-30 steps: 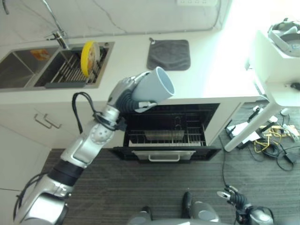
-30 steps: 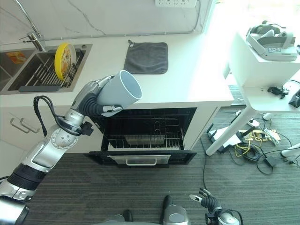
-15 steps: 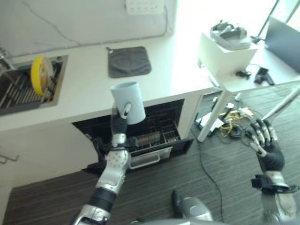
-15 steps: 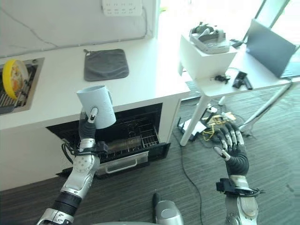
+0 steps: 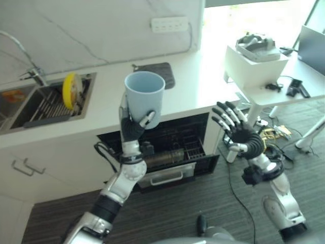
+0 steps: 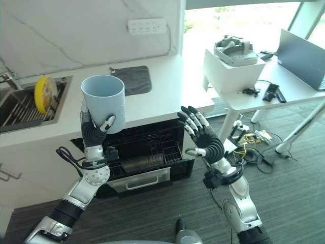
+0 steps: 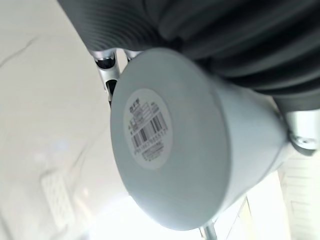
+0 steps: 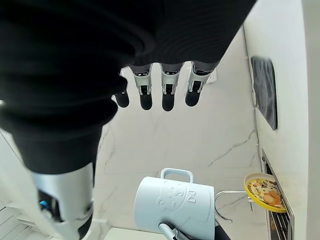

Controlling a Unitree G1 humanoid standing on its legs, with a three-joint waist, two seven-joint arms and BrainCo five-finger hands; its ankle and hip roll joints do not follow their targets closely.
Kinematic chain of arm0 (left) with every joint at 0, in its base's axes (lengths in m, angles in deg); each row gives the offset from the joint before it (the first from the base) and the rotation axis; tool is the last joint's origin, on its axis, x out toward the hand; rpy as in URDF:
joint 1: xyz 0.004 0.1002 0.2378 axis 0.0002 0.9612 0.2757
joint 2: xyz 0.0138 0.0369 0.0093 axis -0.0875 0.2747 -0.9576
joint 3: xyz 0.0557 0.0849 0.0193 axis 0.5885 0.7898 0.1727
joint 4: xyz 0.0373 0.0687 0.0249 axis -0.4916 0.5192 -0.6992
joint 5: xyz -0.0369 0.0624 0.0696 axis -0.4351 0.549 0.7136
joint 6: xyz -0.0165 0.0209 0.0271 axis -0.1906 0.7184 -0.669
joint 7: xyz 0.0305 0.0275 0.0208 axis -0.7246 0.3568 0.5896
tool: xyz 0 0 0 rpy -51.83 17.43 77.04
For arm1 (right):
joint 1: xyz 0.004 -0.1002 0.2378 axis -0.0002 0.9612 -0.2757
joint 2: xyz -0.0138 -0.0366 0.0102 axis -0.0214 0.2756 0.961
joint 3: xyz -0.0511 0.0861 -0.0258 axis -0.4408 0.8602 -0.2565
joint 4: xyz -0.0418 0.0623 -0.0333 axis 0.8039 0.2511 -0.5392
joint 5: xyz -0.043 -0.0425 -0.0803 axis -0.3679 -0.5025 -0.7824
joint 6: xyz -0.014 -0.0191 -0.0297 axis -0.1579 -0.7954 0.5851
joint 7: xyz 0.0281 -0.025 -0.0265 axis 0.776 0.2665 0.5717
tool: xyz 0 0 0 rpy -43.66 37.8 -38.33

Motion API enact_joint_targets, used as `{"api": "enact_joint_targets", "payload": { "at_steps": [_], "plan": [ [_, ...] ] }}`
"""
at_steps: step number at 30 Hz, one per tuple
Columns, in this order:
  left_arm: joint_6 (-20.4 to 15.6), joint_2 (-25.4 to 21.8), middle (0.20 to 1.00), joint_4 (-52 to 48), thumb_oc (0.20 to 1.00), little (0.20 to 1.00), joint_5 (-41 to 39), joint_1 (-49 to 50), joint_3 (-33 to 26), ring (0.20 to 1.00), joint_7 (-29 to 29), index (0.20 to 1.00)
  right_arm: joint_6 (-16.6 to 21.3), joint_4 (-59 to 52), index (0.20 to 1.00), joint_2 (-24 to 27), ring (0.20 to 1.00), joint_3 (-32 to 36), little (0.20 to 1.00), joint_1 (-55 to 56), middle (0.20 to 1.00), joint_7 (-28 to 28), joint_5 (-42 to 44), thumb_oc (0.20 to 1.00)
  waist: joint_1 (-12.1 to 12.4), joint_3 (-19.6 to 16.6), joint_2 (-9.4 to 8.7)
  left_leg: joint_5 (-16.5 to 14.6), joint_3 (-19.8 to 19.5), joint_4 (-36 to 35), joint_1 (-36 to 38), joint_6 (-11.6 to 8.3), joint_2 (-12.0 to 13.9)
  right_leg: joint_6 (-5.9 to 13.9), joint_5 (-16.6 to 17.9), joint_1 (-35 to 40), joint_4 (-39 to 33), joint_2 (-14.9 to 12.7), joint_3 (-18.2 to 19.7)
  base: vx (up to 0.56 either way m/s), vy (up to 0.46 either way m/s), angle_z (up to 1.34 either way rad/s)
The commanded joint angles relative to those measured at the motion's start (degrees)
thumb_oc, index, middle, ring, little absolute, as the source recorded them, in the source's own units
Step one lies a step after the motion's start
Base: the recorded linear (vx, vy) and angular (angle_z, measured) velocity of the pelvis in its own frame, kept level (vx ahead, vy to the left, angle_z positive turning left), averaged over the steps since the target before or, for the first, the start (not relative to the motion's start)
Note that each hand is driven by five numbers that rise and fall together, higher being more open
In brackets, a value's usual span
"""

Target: Place the dishes in the dishwasher.

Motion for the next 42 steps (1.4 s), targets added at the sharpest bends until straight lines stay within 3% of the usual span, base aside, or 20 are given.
{"api": "enact_joint_targets", "payload": {
  "at_steps": [1,8,13,20,28,42],
  "plan": [
    [4.3,-2.9,0.200,0.7,0.200,0.200,9.4,-2.6,0.7,0.200,13.1,0.200,1.8,0.3,1.000,-0.8,1.000,-2.3,1.000,-4.0,1.000,-4.0,-1.2,1.000,2.3,-0.2,-3.22,-0.2,-2.1,2.3,-2.0,0.65,1.2,6.12,-9.3,4.9,5.6,-7.0,-1.4,0.01,-0.053,0.20],
    [10.5,-1.1,0.200,0.7,0.200,0.200,19.8,-1.5,0.1,0.200,20.1,0.200,-0.9,0.4,1.000,-2.0,1.000,-7.3,1.000,-11.1,1.000,-10.8,-2.9,1.000,5.7,-0.7,-3.86,0.6,-4.2,1.5,-2.5,-0.29,1.4,5.63,-9.6,6.4,4.7,-7.0,-3.8,0.00,-0.039,0.23],
    [14.2,-0.6,0.200,6.7,0.200,0.200,17.8,-5.9,2.3,0.200,26.0,0.200,-2.5,2.5,1.000,-4.1,1.000,-11.2,1.000,-17.9,1.000,-14.6,-4.6,1.000,6.6,-1.2,-3.68,1.0,-4.6,1.1,-2.5,-0.61,1.6,5.18,-9.8,7.1,4.2,-7.0,-4.6,0.01,-0.002,0.04],
    [17.4,0.9,0.200,10.8,0.200,0.200,21.8,-7.3,3.5,0.200,28.7,0.200,-4.7,6.6,1.000,-7.6,1.000,-14.5,1.000,-23.0,1.000,-18.9,-7.8,1.000,7.9,-1.6,-3.57,1.3,-5.1,0.4,-2.0,-0.74,1.7,4.88,-10.0,8.1,3.7,-7.0,-5.2,0.04,-0.001,0.09],
    [16.7,1.6,0.200,12.2,0.200,0.200,22.1,-8.2,6.6,0.200,27.6,0.200,-7.5,8.5,1.000,-9.5,1.000,-16.9,1.000,-27.3,1.000,-18.9,-6.5,1.000,9.0,-1.6,-3.62,1.4,-5.9,0.3,-2.2,-0.75,1.8,4.55,-10.5,8.3,4.0,-6.8,-5.2,0.03,0.001,0.07],
    [10.1,2.8,0.200,12.5,0.200,0.200,22.3,-10.1,12.5,0.200,24.2,0.200,-9.5,11.6,1.000,-11.1,1.000,-17.9,1.000,-32.8,1.000,-20.7,-4.5,1.000,10.1,-0.9,-3.94,0.7,-7.1,1.6,-2.6,-0.39,1.8,4.04,-11.2,8.2,5.4,-6.8,-4.9,0.01,-0.009,0.01]
  ]
}}
